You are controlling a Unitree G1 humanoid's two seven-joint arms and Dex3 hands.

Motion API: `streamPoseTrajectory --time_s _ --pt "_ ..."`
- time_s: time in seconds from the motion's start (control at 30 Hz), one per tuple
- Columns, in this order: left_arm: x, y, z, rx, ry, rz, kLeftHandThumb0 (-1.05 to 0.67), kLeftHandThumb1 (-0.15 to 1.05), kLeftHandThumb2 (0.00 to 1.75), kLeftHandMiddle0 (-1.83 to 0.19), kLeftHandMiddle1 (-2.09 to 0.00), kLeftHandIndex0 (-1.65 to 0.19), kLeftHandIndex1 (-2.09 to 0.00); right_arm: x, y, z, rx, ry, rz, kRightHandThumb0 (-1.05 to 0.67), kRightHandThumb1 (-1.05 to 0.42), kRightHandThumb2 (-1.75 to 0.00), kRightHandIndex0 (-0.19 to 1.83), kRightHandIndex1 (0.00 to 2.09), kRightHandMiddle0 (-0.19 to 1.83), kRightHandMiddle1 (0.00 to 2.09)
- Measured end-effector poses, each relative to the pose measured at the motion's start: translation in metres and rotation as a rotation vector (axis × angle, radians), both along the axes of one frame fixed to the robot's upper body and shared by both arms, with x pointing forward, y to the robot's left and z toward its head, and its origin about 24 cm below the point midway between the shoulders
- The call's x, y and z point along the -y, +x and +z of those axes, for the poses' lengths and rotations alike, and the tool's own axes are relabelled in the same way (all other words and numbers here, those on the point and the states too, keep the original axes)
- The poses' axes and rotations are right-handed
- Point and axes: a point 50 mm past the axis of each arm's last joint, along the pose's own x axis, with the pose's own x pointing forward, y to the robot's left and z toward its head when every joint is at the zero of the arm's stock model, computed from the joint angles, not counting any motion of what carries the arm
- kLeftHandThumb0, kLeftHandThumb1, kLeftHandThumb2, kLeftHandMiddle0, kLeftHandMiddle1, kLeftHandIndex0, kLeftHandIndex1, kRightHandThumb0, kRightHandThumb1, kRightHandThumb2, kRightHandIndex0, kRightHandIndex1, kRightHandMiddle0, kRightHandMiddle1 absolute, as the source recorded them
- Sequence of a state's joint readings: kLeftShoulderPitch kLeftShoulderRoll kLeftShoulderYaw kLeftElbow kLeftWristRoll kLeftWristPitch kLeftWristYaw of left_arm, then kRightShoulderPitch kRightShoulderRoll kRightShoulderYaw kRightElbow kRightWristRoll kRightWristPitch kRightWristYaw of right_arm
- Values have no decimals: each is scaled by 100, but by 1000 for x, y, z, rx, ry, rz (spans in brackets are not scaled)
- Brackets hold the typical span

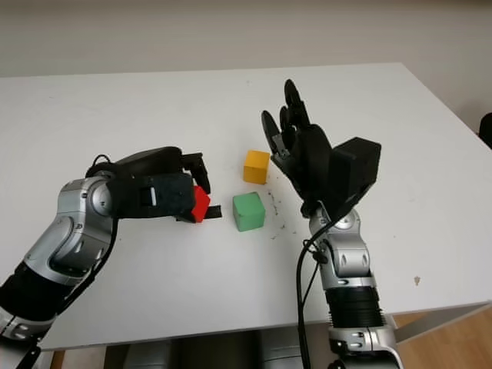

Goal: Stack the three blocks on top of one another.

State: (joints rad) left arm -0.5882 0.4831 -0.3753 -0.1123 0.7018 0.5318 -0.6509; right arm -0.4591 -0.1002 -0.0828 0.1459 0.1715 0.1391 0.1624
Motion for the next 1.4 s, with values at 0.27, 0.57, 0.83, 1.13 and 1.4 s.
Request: streamPoseTrajectory --time_s 0.27,0.57,0.83,1.13,1.4 --pt "3 2 -2 1 -9 3 -13 88 5 -66 -192 -35 -161 -1 0 0 -1 1 -8 -64 -105 -42 -13 6 -10 6" --pt "8 4 -4 25 4 7 -13 89 6 -57 -192 -30 -152 -1 0 0 -1 0 -11 -64 -105 -42 -13 6 -11 6" --pt "11 4 -5 33 15 11 -16 89 5 -46 -188 -31 -148 0 0 0 2 1 -12 -64 -105 -42 -13 6 -11 6" --pt "15 3 -6 47 49 -12 -57 86 5 -32 -209 -9 -97 -1 0 0 1 8 -13 -64 -105 -42 -12 6 -10 6" --pt "16 1 -5 49 95 -45 -64 88 5 19 -193 -18 -35 -1 0 -1 -2 6 -25 -64 -105 -42 -13 5 -11 5"
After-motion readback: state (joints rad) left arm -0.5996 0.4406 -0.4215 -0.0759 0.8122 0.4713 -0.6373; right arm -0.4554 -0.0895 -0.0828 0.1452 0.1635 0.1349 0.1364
